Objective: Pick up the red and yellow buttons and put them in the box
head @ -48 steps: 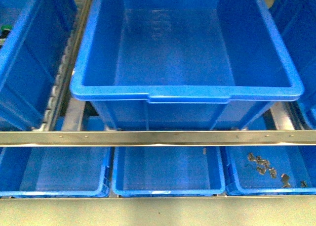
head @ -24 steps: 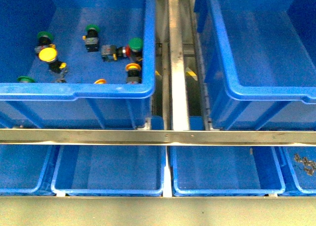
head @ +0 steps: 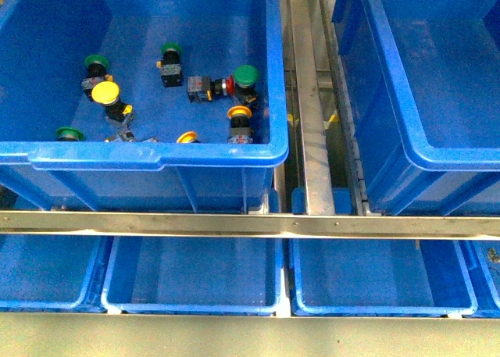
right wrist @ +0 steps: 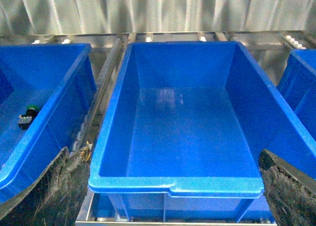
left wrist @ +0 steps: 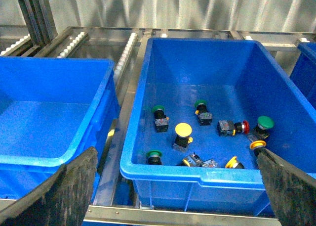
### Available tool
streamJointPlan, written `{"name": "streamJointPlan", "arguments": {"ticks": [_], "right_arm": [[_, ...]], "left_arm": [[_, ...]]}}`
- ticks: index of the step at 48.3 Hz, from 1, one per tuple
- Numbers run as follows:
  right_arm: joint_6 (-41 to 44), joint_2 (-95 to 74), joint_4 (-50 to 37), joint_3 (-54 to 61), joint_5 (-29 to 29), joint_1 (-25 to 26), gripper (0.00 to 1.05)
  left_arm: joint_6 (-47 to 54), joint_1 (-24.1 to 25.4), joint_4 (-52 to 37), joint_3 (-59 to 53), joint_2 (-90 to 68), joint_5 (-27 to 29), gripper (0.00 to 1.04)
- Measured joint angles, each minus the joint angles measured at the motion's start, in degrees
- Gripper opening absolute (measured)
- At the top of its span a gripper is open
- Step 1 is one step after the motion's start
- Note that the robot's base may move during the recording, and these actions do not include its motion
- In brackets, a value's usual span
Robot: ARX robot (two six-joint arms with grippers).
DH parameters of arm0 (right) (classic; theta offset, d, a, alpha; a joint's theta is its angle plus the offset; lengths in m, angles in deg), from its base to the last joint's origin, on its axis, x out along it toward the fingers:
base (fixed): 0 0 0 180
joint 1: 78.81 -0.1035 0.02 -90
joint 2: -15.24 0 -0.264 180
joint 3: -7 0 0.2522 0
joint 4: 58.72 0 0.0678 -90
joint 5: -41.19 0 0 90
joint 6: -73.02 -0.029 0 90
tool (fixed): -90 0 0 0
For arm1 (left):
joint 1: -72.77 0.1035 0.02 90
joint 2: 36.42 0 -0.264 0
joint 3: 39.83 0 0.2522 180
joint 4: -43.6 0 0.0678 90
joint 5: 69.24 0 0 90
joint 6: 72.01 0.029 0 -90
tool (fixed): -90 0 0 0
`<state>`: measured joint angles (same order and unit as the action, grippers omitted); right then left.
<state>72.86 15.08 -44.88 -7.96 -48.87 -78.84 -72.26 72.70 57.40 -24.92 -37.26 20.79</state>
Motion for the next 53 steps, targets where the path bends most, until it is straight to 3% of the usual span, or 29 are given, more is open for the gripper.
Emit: {"name": "streamJointPlan", "arguments": {"ticks": [43,48,53], "right_arm": [[0.0,-0.04,0.0,0.0,0.02,0.0,0.99],[0.0,-0.07,0.0,0.0,0.07,0.0,0.99],[0.0,-0.04,0.0,0.0,0.02,0.0,0.99]], "left_arm": [[-0.02,0.0,0.11,0.04,-0.09,-0.11,0.97],[-6.36,-2.89,9.18,5.99,-11.1,0.55,0.97],[-9.7,-8.72,-0.72,15.5,-31.26,2.95,0.97]]}}
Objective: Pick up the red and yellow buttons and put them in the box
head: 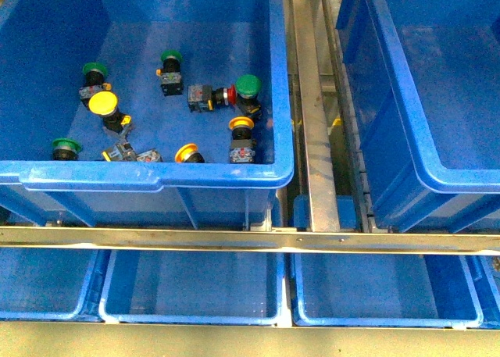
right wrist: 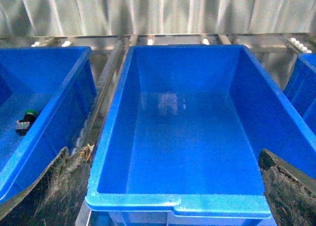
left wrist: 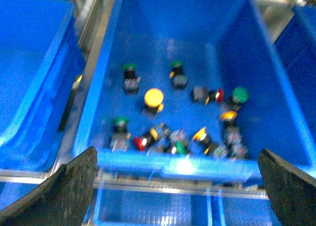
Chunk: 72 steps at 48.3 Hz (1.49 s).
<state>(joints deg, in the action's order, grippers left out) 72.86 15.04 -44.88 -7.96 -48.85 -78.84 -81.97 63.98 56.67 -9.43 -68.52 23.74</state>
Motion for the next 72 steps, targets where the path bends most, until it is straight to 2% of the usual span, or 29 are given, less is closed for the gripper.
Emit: {"name": "streamJointPlan", "arguments": {"ticks": [5,10,25,43,57,72], "right_arm": [[0.0,0.0,0.0,0.0,0.0,0.0,0.99],[0.0,0.0,0.0,0.0,0.0,0.0,0.99],[0.0,0.0,0.0,0.0,0.0,0.0,0.99],[0.0,0.0,0.0,0.0,0.02,0.0,0.99],[0.0,0.0,0.0,0.0,0.0,0.0,0.99],[0.0,0.0,0.0,0.0,0.02,0.0,0.99]], "left_arm": [[-1.05,-3.26,-11.5,9.79,-17.64,0.57,0.97],[-1.77,-4.42,-15.72,16.96,-30.53,0.04,0.97],[-4.68,-4.17,-15.58,28.61,-57.83,2.56,0.97],[-4.28,-2.38,-16.72,38.51,-77.88,3.69,0.97],[-4.2,0.66,-15.26,43.95,-84.5,4.66,0.97],[-2.54,1.7,-14.93,50.01,-92.48,4.52,0.97]]}}
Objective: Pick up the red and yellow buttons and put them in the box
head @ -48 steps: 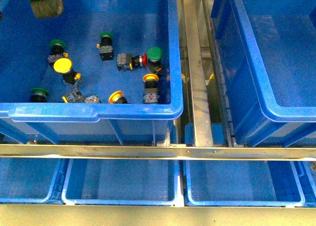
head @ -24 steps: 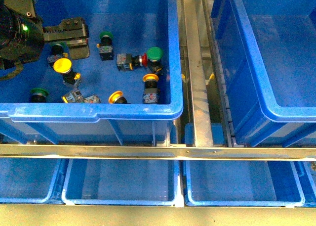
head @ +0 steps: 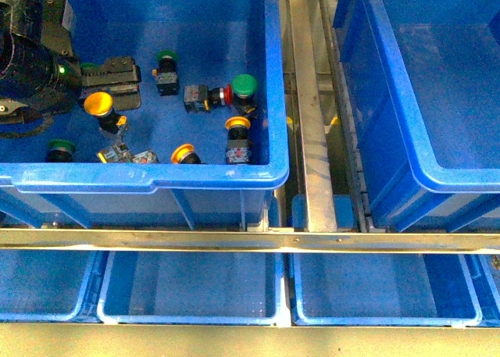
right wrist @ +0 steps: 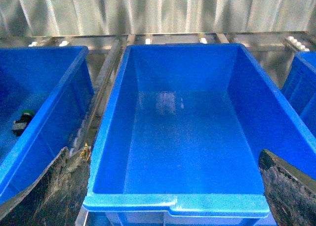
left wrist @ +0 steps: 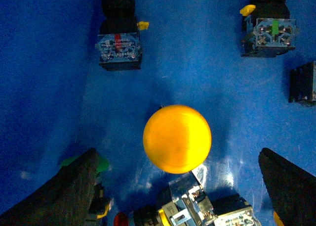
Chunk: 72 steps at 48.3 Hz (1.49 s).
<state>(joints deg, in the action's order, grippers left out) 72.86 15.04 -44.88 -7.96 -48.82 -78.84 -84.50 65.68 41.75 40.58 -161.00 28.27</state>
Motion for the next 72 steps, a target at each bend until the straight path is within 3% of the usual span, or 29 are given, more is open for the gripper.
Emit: {"name": "streamJointPlan", "arguments": {"ticks": [35,50,61,72], "right_arm": [[0.0,0.02,0.0,0.0,-0.02,0.0,0.99],[0.0,0.0,0.0,0.0,0.0,0.0,0.99],[0.0,0.0,0.0,0.0,0.0,0.0,0.99],[0.0,0.0,0.0,0.0,0.0,0.0,0.99]], "left_arm": [[2.34,1.77,2.27,8.33,-7.76,-1.75,0.97],[2.45,1.79,2.27,8.55,-7.87,-2.86,0.36],[2.54,1.81,2.54,8.57,-7.87,-3.54,0.35],[-4.04,1.92,2.01,8.04,-3.98,-11.89,0.34]]}}
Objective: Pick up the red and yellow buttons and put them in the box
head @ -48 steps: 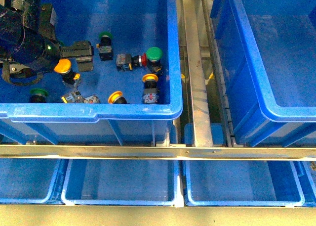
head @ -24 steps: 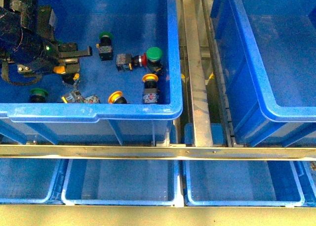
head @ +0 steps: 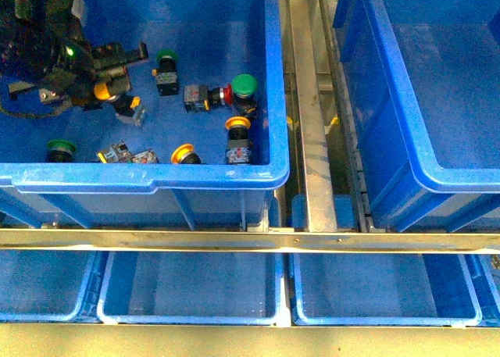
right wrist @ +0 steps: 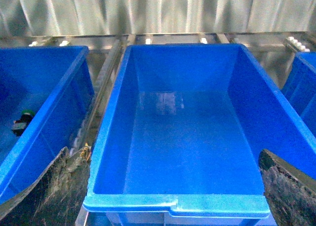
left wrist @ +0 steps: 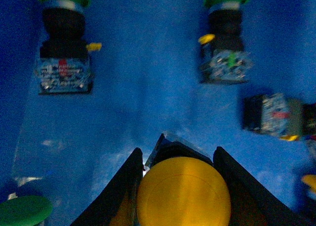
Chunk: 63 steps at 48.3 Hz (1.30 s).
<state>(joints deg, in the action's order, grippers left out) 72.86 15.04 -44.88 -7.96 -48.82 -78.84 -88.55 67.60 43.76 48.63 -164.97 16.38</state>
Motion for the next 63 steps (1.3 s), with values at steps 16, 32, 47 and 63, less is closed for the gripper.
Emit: {"name": "streamJointPlan", "arguments": {"ticks": [16,32,47,63], "right_arm": [[0.0,0.0,0.0,0.0,-0.02,0.0,0.99],[0.0,0.0,0.0,0.0,0.0,0.0,0.99],[0.0,0.02,0.0,0.0,-0.02,0.0,0.99],[0.0,0.0,0.0,0.0,0.0,0.0,0.99]], "left_arm": [[-7.93,-0.33,2.12,-2.86,8.61,-9.25,0.34],[-15.1,-4.94,2.95,-10.86,22.25,-19.43,0.34],[-23.08,-7.23,2.19,-16.66,26.4,-22.27,0.34],[-35.56,-14.93,-3.5,-17.27,26.91,-25.7,0.34]]}}
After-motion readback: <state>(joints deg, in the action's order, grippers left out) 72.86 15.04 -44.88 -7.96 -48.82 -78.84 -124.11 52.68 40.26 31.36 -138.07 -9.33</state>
